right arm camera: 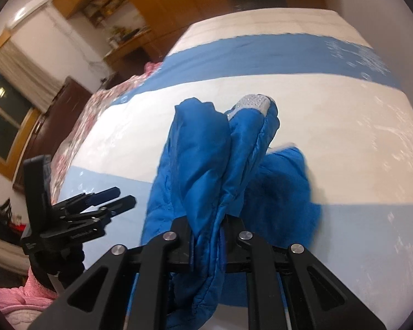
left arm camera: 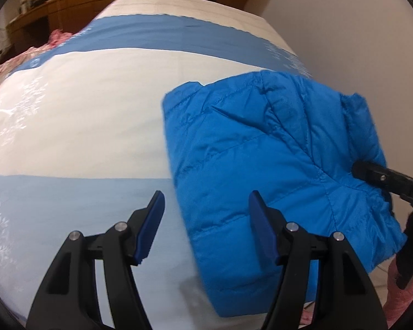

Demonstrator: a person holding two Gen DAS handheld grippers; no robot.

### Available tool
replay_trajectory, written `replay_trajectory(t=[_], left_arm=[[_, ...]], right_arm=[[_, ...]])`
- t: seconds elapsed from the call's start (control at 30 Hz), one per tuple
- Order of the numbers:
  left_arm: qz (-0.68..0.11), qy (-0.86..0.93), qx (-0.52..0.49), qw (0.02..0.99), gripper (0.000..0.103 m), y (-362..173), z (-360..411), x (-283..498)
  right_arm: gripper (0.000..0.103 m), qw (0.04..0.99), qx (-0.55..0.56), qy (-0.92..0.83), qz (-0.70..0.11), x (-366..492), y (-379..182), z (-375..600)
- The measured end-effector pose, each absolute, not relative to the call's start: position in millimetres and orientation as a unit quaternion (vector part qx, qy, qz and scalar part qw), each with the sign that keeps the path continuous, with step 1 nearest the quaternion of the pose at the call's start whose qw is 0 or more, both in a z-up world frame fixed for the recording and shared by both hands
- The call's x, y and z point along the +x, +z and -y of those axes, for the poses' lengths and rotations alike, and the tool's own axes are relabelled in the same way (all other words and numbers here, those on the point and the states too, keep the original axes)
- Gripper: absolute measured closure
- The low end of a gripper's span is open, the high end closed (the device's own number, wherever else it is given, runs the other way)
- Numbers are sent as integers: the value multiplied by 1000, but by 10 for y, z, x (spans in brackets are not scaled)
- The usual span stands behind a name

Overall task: Fold large clothes
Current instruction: 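Fold the held side across the jacket toward the left gripper's fold, then open the right gripper to release the folded side onto the jacket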

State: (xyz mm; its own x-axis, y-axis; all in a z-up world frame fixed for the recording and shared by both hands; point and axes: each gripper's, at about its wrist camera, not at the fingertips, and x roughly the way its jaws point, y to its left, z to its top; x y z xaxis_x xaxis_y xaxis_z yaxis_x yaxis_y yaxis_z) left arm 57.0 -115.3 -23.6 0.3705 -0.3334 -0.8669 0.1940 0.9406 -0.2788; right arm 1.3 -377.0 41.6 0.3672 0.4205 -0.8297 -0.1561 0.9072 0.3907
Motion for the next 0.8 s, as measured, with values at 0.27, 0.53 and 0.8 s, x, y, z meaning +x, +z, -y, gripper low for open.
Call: replay_trajectory(t=[0.27,0.53,0.8], left_arm=[[-553,-217,-55,803,42,-427,1595,446],[-575,-223,-42,786,42,-765,1664,316],[-574,-222,-56,787,40,-850,1626,373]], right_arm=[[90,788,180,125,-576,-139,-248,4281],[84,773,212,115,-586,-292,-787,4387],[79,770,234,117,-582,-293,-960,4420]])
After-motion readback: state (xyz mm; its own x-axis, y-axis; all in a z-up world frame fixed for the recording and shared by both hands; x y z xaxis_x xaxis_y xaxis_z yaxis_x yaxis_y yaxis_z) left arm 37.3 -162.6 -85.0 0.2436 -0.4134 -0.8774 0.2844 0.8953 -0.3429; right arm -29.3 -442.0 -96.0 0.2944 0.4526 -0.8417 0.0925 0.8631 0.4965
